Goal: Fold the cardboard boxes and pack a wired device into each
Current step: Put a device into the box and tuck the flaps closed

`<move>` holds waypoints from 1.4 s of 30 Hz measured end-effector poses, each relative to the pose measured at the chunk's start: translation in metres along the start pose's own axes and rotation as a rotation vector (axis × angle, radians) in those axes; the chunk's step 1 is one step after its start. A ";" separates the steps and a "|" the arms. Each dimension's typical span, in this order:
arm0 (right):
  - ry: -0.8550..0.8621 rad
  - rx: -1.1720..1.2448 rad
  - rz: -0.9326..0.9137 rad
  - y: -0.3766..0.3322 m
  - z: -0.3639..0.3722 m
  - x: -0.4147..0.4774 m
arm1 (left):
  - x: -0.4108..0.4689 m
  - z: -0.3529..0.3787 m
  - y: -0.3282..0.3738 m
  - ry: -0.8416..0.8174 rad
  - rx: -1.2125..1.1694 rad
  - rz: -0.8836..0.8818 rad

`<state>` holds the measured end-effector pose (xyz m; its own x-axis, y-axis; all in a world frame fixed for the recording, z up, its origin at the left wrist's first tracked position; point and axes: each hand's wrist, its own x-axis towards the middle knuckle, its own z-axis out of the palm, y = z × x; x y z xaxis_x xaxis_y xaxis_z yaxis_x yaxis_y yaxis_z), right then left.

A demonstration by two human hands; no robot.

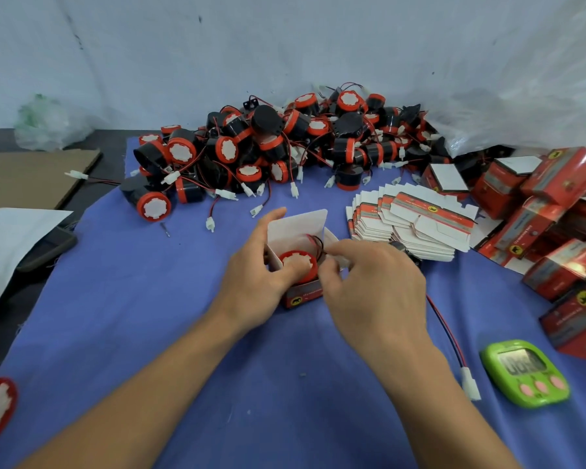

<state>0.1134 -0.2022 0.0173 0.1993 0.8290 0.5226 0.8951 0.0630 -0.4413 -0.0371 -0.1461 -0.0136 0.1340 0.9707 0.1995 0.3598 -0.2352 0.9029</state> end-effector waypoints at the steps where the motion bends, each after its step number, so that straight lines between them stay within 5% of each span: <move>1: 0.010 -0.013 0.027 0.002 -0.001 0.000 | 0.001 0.001 0.001 0.003 0.002 -0.009; 7: 0.092 0.088 0.058 0.005 -0.006 0.002 | 0.002 0.004 0.004 0.022 -0.036 -0.058; 13: -0.344 0.076 0.026 0.001 0.003 0.002 | 0.005 0.004 -0.003 0.004 -0.057 -0.077; 20: -0.415 0.027 0.084 0.000 -0.001 0.006 | 0.008 0.002 -0.006 0.001 -0.066 -0.088; 34: -0.568 0.159 0.018 0.009 -0.011 0.011 | -0.005 0.035 -0.004 0.277 -0.003 -0.244; 37: -0.527 0.247 0.068 0.015 -0.009 0.011 | -0.001 0.033 -0.003 0.271 0.046 -0.253; 42: -0.162 0.309 0.148 0.013 0.005 0.012 | 0.004 0.028 0.003 0.199 0.129 -0.229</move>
<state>0.1252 -0.1883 0.0141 0.2295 0.9171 0.3260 0.6941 0.0806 -0.7154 -0.0093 -0.1444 -0.0211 -0.1427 0.9866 0.0787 0.4751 -0.0015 0.8799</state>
